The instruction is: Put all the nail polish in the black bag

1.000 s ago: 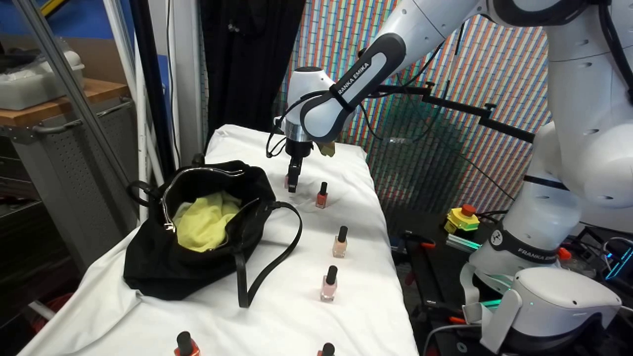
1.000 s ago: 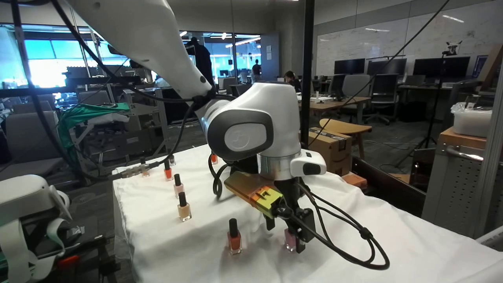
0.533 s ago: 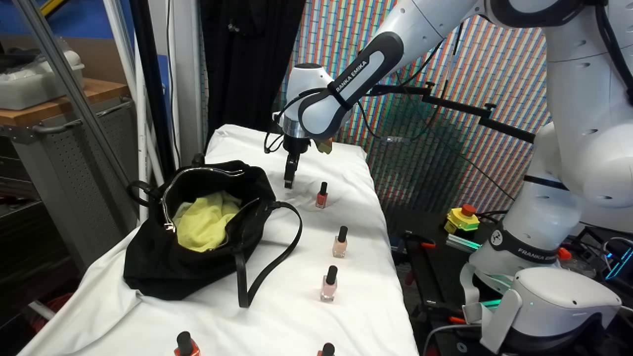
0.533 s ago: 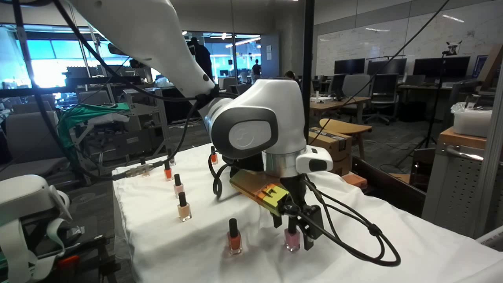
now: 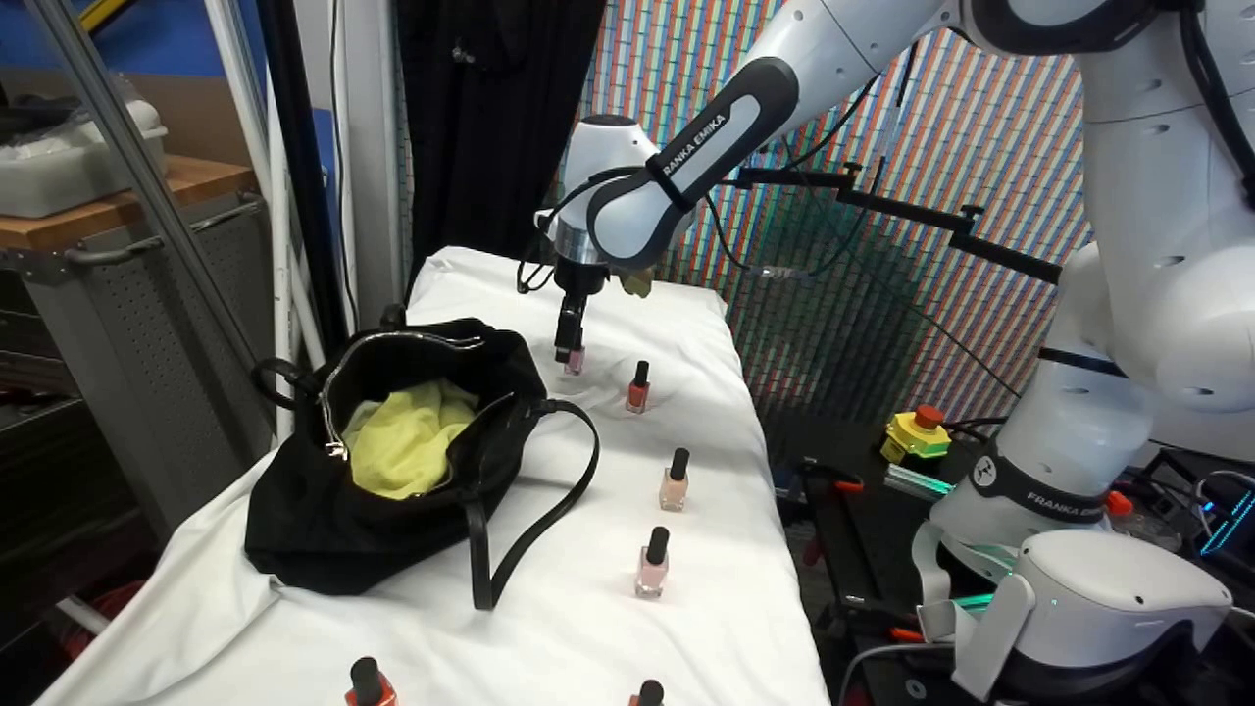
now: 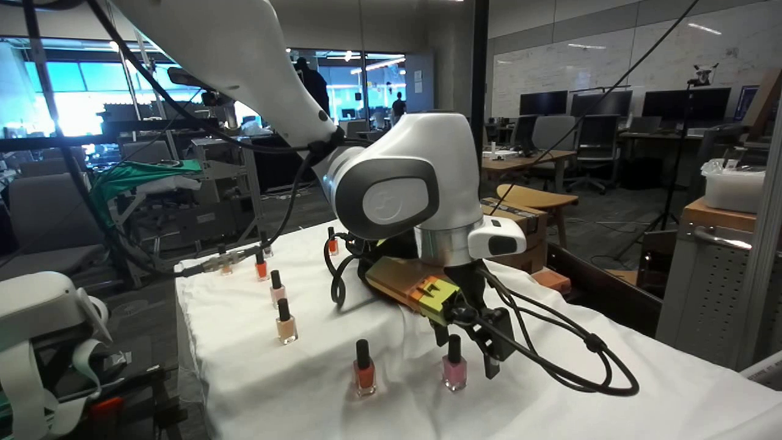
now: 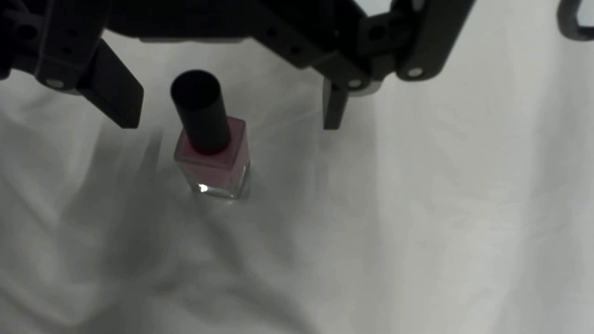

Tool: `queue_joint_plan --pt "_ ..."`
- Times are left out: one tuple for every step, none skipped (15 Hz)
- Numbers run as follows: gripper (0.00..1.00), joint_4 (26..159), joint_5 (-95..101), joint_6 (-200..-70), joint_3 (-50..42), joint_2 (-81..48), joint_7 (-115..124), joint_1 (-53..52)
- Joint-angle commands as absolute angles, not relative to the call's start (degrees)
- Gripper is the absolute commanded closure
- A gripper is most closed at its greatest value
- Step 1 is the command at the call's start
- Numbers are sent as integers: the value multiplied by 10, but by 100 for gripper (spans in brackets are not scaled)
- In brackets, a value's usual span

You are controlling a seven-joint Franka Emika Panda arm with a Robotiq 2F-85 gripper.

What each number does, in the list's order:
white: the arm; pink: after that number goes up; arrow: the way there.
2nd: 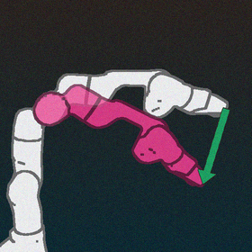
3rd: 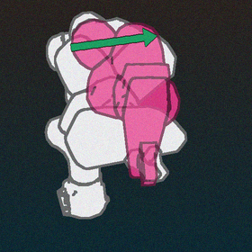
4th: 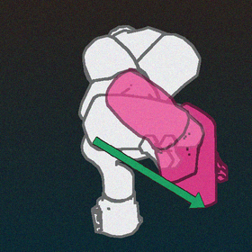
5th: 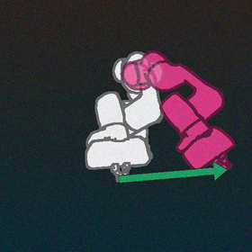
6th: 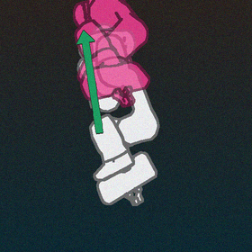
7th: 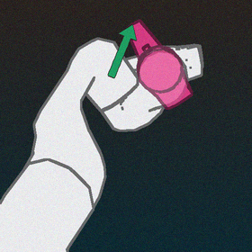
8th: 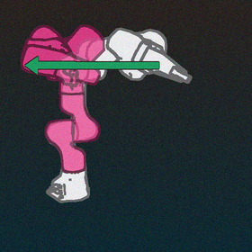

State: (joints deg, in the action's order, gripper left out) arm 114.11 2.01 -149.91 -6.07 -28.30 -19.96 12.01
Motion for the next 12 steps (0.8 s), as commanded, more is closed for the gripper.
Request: queue_joint_plan --pt "0 1119 33 -1497 -59 -302 -184 123" --pt "0 1117 35 -1497 -61 -307 -180 122" --pt "0 1114 34 -1495 -60 -312 -179 122" --pt "0 1113 36 -1496 -63 -317 -173 120" --pt "0 1111 36 -1494 -62 -322 -172 120" --pt "0 1109 37 -1494 -63 -327 -169 119" --pt "0 1106 38 -1493 -63 -329 -168 119" --pt "0 1104 38 -1491 -63 -331 -167 119" --pt "0 1102 39 -1490 -64 -332 -164 119" --pt "0 1101 39 -1490 -64 -333 -163 118" --pt "0 1101 40 -1490 -63 -332 -162 119" --pt "0 1102 42 -1487 -63 -330 -163 118"
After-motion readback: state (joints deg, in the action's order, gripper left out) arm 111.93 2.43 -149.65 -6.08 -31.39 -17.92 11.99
